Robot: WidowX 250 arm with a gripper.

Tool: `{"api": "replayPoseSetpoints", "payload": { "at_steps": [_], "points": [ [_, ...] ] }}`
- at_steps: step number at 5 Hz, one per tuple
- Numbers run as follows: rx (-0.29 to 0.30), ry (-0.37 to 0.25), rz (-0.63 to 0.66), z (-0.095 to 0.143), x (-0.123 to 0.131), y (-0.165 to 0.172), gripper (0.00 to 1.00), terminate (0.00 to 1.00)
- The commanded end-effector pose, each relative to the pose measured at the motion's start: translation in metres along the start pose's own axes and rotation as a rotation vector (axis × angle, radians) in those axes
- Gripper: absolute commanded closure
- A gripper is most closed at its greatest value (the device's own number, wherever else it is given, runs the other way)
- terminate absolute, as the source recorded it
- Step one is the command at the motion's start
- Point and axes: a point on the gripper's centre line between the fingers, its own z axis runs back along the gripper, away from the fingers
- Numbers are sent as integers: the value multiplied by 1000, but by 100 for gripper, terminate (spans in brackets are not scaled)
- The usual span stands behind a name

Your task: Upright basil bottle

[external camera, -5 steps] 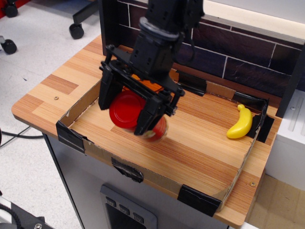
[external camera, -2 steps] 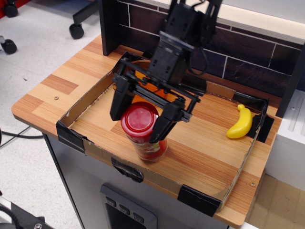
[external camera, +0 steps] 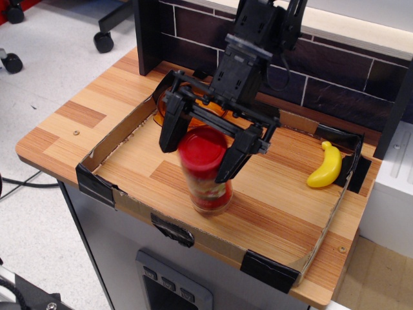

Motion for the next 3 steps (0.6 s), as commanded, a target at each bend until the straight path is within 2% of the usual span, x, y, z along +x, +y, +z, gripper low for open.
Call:
{"api": "replayPoseSetpoints", "payload": {
  "at_steps": [1,2,3],
  "points": [
    [-70,-141,1,59,-1,16,0,0],
    [-85,-227,-38,79,-7,17,0,0],
    [-103,-482,-87,107,-16,19,0,0]
  ]
}}
